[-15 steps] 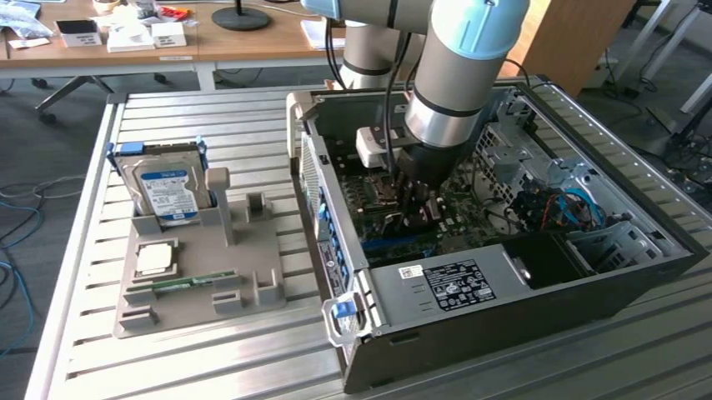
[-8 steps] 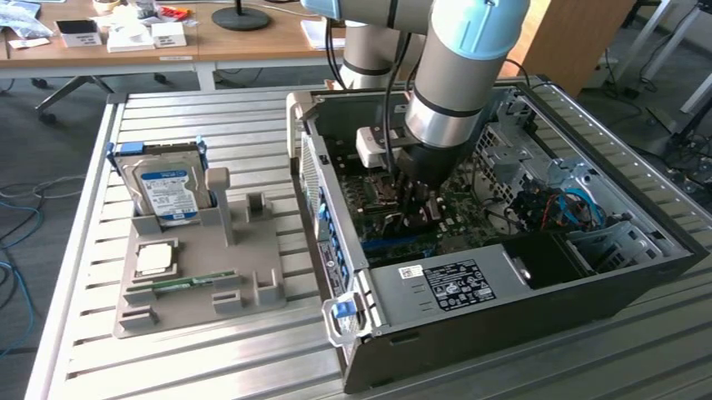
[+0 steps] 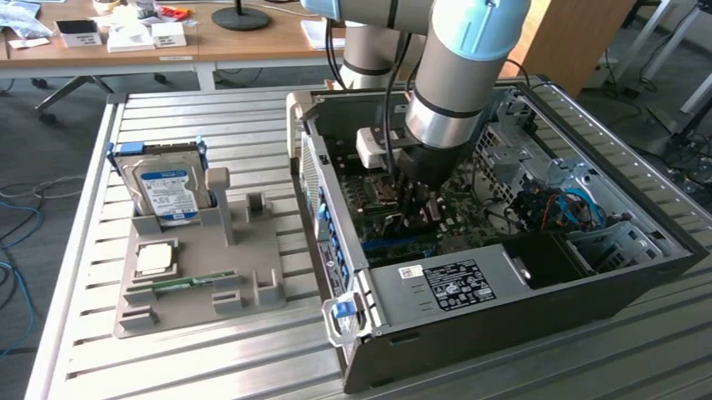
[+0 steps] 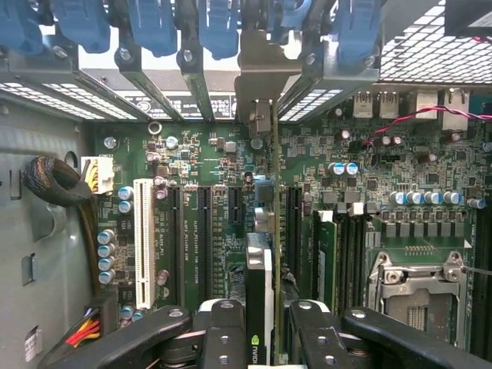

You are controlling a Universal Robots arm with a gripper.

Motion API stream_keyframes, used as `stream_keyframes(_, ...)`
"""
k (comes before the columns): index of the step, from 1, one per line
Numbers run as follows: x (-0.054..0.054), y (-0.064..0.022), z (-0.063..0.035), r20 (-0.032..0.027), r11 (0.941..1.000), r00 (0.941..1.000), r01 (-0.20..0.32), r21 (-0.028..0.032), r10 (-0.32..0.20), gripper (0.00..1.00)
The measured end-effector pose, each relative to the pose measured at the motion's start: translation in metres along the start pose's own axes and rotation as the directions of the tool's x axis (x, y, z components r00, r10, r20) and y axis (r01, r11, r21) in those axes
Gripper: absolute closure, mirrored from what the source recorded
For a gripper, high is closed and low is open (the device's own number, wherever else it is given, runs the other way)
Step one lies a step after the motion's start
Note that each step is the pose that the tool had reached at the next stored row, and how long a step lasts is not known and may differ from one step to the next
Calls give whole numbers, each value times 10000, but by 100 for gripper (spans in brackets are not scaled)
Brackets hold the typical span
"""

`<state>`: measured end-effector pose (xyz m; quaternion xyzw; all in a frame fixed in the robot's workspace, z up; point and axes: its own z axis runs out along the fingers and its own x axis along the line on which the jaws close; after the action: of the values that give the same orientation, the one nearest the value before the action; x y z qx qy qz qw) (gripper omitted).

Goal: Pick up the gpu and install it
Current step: 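Insert the gpu into the slot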

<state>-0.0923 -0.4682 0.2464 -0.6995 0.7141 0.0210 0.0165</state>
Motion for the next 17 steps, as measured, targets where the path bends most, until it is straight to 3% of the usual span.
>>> stream_keyframes(9, 1, -1, 13, -4, 9992, 9992, -411, 21, 411, 73)
stream_keyframes(17, 0, 0, 14, -8, 9991, 9991, -414, 22, 414, 73)
